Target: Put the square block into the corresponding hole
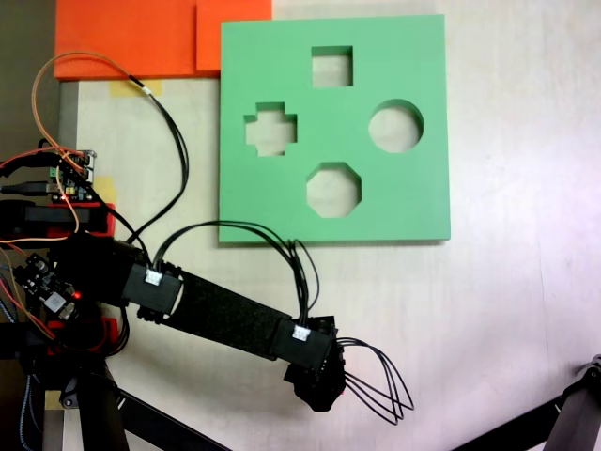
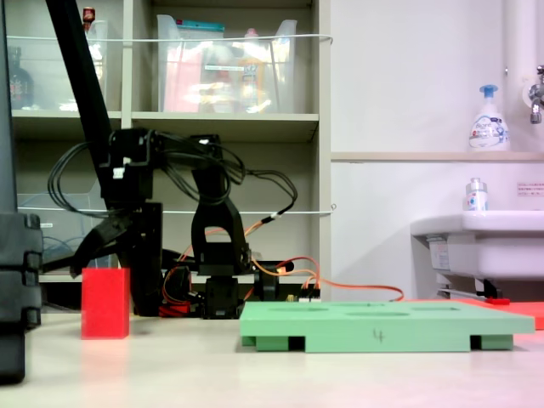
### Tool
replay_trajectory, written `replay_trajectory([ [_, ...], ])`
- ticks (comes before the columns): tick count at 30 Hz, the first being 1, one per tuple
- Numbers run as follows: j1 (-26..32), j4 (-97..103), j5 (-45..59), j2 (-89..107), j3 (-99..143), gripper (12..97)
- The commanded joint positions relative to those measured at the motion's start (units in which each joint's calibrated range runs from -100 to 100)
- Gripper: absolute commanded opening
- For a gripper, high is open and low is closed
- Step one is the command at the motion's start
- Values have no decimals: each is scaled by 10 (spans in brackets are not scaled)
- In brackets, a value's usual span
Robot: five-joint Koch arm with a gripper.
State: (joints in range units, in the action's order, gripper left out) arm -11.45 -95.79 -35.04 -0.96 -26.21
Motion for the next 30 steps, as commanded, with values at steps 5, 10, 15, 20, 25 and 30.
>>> replay_trajectory([
  [5,-2,16,5,-30,-34,632],
  [10,-17,14,4,-60,-33,375],
  [15,-22,-14,4,-99,-34,335],
  [20,-24,-40,3,-109,-34,311],
  [25,-24,-42,1,-101,-44,275],
  [30,-22,-42,-2,-78,-89,274],
])
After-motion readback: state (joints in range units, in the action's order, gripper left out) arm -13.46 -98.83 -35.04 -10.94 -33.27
